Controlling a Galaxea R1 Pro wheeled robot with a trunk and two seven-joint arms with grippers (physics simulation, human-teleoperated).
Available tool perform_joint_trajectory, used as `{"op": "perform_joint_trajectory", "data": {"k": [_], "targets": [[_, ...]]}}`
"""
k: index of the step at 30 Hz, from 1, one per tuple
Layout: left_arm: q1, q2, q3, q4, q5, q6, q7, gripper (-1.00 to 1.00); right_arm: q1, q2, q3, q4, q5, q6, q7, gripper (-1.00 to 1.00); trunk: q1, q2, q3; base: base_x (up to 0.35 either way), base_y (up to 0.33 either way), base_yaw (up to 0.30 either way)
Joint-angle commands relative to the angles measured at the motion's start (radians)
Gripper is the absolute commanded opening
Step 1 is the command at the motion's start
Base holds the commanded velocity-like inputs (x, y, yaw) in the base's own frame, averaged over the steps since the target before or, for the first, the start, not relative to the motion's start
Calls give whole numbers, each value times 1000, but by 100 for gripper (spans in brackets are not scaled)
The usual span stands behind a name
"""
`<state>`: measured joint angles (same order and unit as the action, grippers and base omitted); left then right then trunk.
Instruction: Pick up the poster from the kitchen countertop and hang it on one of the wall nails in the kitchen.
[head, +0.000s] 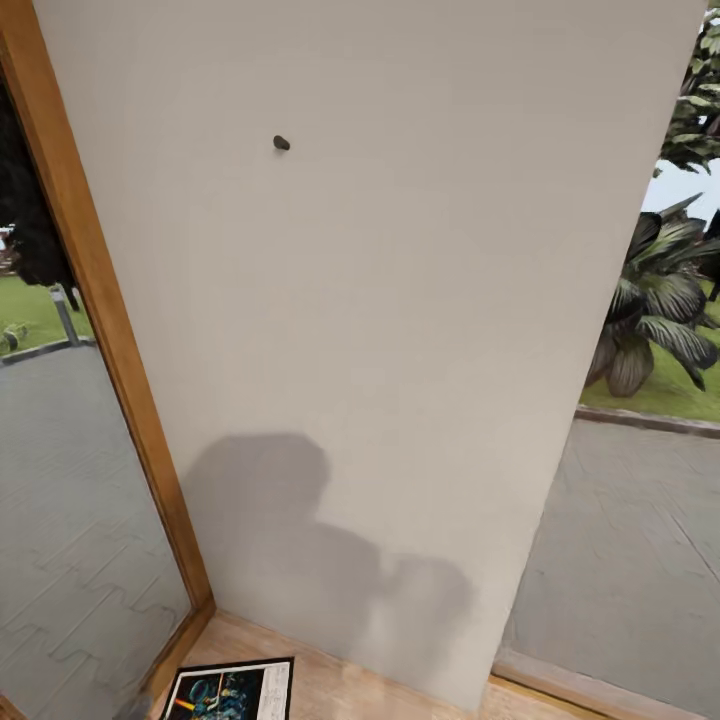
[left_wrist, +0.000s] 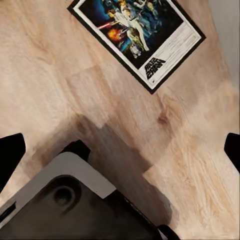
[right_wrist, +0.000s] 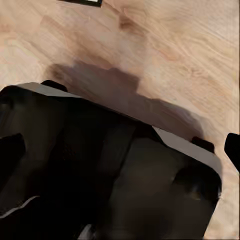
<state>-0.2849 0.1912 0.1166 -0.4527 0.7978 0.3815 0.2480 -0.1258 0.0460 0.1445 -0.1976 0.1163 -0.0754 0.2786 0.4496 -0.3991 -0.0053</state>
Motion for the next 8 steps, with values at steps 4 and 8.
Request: {"op": "perform_joint_trajectory", "data": {"k": [4, 8], "targets": [[75, -4, 1, 205, -82, -40, 16, 100, 194, -115, -3, 95, 11, -127, -20, 100, 0, -1, 0, 0, 0, 0], [177, -37, 1, 329, -103, -141, 15, 100, 203, -148, -3, 78, 10, -163, -25, 100, 0, -1, 0, 0, 0, 0]]}}
